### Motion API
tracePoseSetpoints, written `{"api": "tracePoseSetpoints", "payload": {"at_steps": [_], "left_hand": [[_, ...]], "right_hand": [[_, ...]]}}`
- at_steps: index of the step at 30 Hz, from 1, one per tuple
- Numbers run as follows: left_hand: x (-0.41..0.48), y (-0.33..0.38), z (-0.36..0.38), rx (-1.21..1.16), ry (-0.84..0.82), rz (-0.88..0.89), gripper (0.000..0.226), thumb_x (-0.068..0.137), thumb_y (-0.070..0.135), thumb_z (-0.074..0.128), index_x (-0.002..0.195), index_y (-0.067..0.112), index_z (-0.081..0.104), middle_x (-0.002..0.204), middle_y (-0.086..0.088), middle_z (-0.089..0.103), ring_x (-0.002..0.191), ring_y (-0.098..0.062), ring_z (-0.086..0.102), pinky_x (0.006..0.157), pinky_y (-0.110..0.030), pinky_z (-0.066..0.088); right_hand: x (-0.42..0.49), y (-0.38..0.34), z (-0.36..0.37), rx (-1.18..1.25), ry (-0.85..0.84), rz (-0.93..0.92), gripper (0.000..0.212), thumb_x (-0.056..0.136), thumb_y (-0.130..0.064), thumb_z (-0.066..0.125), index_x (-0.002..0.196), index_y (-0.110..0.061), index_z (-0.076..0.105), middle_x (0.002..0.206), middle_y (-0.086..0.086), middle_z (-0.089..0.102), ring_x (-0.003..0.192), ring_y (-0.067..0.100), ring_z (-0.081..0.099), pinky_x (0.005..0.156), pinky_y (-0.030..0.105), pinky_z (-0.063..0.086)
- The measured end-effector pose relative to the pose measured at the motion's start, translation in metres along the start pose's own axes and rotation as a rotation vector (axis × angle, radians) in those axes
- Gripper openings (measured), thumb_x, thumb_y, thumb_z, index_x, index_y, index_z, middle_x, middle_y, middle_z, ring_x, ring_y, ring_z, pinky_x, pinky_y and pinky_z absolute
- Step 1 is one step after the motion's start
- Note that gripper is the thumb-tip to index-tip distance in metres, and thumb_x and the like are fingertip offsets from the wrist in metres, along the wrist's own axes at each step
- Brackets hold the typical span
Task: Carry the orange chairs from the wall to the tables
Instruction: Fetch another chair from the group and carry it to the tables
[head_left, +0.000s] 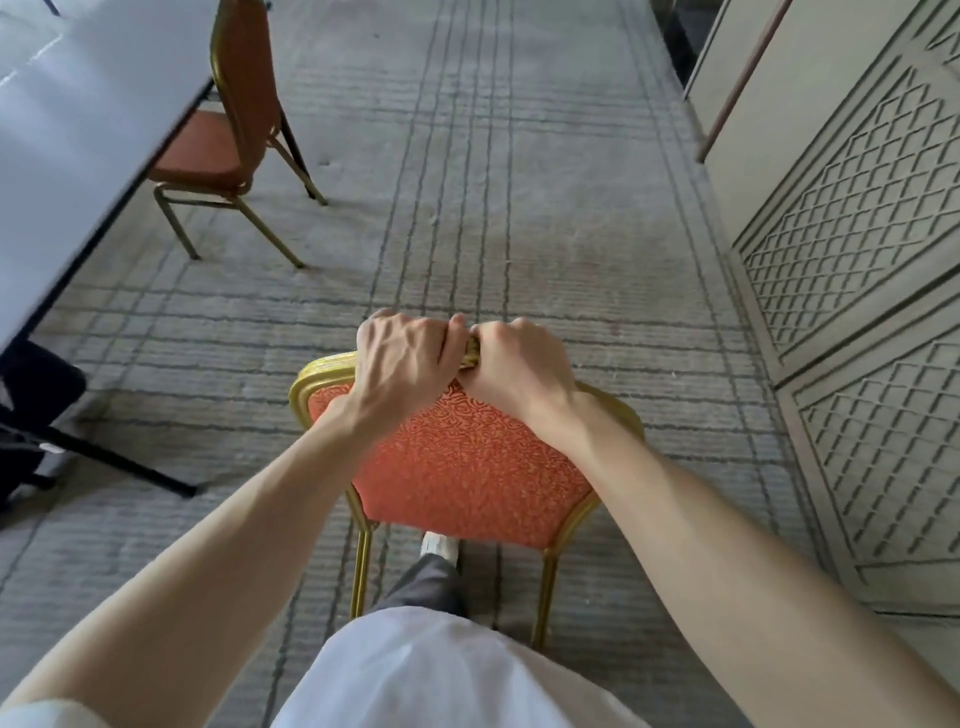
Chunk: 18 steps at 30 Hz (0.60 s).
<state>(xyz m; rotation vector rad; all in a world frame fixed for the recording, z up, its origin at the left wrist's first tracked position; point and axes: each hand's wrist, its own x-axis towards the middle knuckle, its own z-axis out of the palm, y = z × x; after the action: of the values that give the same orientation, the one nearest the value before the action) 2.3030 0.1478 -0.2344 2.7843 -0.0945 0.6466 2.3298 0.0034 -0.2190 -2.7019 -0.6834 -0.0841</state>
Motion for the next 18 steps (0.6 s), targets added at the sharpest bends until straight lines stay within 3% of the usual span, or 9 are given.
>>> {"api": "tracePoseSetpoints", "payload": {"at_steps": [3,5,7,10,12,18], "left_hand": [[0.042,-0.016,0.020,0.024,-0.032,-0.005,0.058,0.100,0.038,0.039,0.050,0.010,0.045,0.045,0.000,0.043,0.048,-0.028,0.050,0.063,-0.031,0.027],[0.075,-0.026,0.033,0.029,-0.075,0.048,0.060,0.101,0.041,0.033,0.056,0.009,0.058,0.052,-0.001,0.052,0.063,-0.020,0.057,0.081,-0.034,0.034],[0.112,-0.032,0.046,0.040,-0.116,0.117,0.057,0.101,0.041,0.029,0.062,0.011,0.059,0.056,0.001,0.053,0.068,-0.015,0.056,0.095,-0.038,0.030],[0.170,-0.038,0.070,-0.044,-0.280,0.067,0.041,0.101,0.043,0.029,0.077,0.017,0.050,0.069,-0.002,0.057,0.070,-0.023,0.054,0.071,-0.036,0.033],[0.203,-0.042,0.089,-0.074,-0.379,-0.024,0.045,0.097,0.051,0.026,0.086,0.018,0.054,0.079,-0.003,0.058,0.079,-0.029,0.057,0.064,-0.036,0.033],[0.277,-0.060,0.121,-0.110,-0.256,0.003,0.048,0.102,0.038,0.038,0.062,0.013,0.048,0.063,-0.007,0.059,0.064,-0.033,0.059,0.060,-0.043,0.048]], "right_hand": [[0.036,0.015,-0.001,-0.026,0.027,0.010,0.031,0.087,-0.043,0.052,0.090,-0.020,0.072,0.079,0.007,0.072,0.073,0.032,0.068,0.057,0.032,0.042],[0.063,0.029,-0.003,-0.021,0.059,-0.007,0.032,0.088,-0.045,0.053,0.088,-0.018,0.071,0.077,0.010,0.072,0.071,0.033,0.068,0.056,0.032,0.042],[0.097,0.047,-0.003,0.003,0.079,-0.027,0.034,0.088,-0.046,0.057,0.084,-0.015,0.070,0.076,0.012,0.072,0.070,0.034,0.068,0.055,0.031,0.041],[0.151,0.075,-0.001,0.052,0.046,-0.010,0.039,0.083,-0.053,0.062,0.085,-0.015,0.070,0.079,0.010,0.073,0.075,0.033,0.068,0.058,0.032,0.047],[0.185,0.093,-0.001,0.073,0.011,0.012,0.043,0.080,-0.058,0.062,0.089,-0.017,0.071,0.081,0.007,0.074,0.077,0.030,0.069,0.060,0.033,0.050],[0.275,0.124,0.000,0.062,-0.131,0.041,0.035,0.080,-0.047,0.065,0.088,-0.014,0.072,0.084,0.013,0.074,0.083,0.032,0.070,0.063,0.033,0.051]]}}
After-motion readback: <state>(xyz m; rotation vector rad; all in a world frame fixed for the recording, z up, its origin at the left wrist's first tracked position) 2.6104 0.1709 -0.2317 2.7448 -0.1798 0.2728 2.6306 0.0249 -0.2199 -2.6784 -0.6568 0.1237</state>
